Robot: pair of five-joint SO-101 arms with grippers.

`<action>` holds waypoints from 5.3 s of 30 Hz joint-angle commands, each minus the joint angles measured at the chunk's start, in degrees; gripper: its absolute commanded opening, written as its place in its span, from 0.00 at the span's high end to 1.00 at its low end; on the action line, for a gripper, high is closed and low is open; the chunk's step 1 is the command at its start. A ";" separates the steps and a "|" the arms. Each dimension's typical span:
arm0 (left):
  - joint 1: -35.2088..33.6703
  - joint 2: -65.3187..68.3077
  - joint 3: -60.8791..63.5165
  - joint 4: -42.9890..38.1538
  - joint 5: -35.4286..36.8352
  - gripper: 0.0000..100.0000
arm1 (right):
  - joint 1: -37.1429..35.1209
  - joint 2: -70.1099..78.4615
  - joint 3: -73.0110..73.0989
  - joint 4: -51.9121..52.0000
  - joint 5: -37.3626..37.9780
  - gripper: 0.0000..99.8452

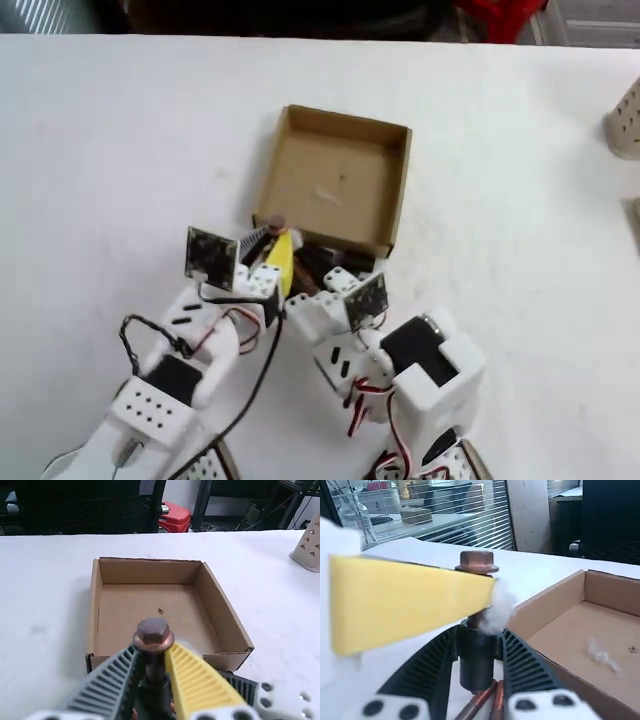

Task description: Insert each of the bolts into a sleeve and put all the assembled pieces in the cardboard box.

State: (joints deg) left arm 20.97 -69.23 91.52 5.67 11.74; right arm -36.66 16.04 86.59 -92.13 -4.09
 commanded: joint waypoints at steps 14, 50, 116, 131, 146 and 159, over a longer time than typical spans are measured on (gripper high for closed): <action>-4.62 -1.98 -7.21 3.52 5.01 0.53 | 0.31 -0.31 -1.32 -0.13 0.35 0.98; -26.68 -2.07 0.18 39.47 -13.71 0.98 | 6.81 -30.73 2.99 35.74 0.35 0.98; -27.12 -2.07 0.79 36.84 -14.68 0.98 | 26.86 5.23 -91.96 144.57 3.96 0.74; -27.12 -2.07 0.79 36.57 -14.68 0.98 | 25.27 -16.04 -91.52 159.60 14.07 0.98; -27.12 -2.07 0.79 36.84 -14.68 0.98 | 23.87 -28.53 -72.88 179.38 34.55 0.97; -27.21 -2.07 0.79 36.92 -14.68 0.98 | 19.74 -30.90 -49.85 162.33 40.09 0.86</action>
State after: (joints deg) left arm -5.67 -70.55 92.48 44.09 -2.42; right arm -15.38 -13.23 32.70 75.78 34.59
